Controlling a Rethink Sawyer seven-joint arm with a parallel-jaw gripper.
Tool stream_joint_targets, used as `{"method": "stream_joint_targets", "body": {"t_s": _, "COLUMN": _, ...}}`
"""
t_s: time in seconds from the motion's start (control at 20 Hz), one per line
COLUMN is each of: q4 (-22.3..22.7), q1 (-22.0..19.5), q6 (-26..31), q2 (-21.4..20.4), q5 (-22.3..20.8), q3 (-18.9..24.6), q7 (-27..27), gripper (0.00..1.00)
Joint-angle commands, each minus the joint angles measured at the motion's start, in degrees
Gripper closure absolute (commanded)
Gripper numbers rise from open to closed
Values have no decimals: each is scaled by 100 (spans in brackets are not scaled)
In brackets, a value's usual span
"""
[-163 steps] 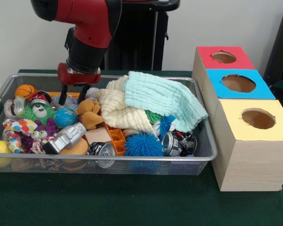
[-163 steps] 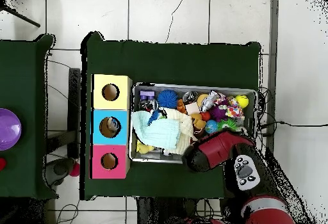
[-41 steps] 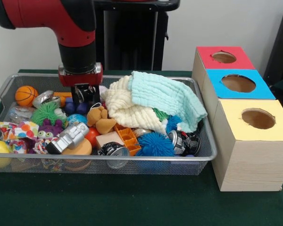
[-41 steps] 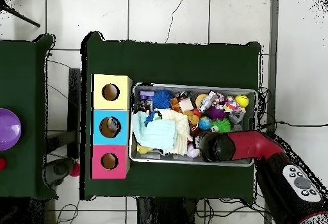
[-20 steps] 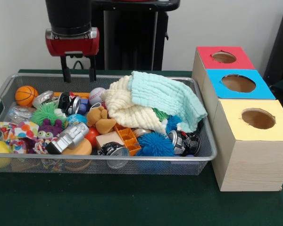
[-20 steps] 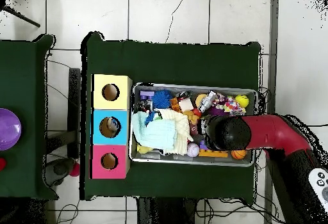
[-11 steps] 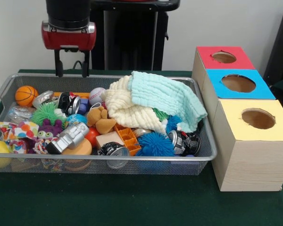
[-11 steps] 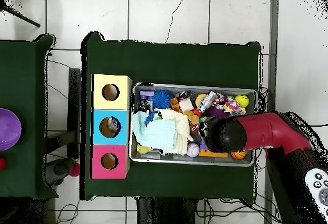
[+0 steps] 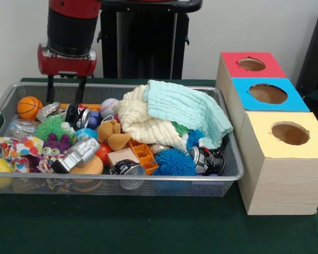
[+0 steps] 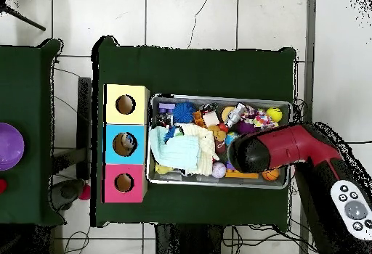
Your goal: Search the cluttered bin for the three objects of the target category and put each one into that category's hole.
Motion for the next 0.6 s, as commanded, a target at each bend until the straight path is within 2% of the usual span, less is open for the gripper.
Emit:
{"method": "stream_joint_targets", "body": {"t_s": 0.05, "q4": -652, "q1": -309, "q6": 152, "q2": 488, "q5": -566, "q3": 11, "q7": -2492, "gripper": 0}}
{"method": "stream_joint_targets", "body": {"t_s": 0.6, "q4": -1199, "q1": -670, "q6": 673, "q2": 403, "q5": -244, "q3": 227, "q7": -3990, "gripper": 0}}
